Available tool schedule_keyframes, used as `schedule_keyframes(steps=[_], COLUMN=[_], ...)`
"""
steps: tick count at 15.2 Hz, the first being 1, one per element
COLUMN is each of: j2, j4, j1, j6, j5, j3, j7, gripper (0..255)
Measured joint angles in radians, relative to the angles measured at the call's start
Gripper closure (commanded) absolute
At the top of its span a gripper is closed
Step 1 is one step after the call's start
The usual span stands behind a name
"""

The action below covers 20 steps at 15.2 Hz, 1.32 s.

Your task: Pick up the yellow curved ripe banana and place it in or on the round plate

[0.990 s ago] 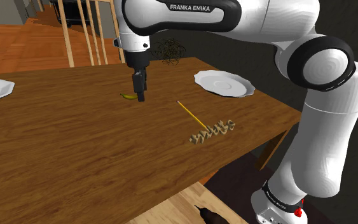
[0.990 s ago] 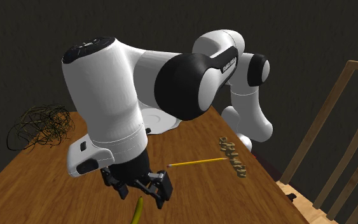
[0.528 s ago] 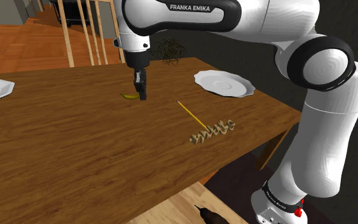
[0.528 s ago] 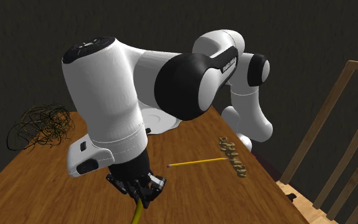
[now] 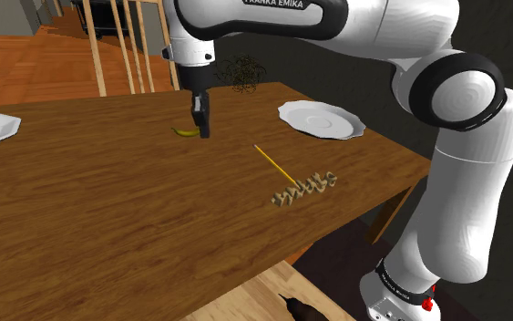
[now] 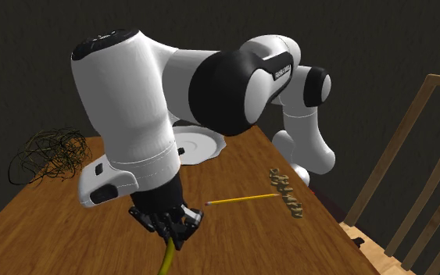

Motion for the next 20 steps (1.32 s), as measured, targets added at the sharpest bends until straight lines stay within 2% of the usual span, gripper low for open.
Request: schedule_keyframes(steps=[8,14,16,20], j2=[0.044,0.109,0.065,-0.102], j4=[0.169,0.353,0.298,0.064], j1=[0.015,0.042,0.014,-0.072], j6=[-0.127,-0.245,-0.234,-0.162], j5=[-0.012,-0.031,-0.02,0.02], j3=[0.002,0.004,-0.001,-0.026], j7=[0.005,0.014,-0.011,-0.097], gripper=[255,255,255,255])
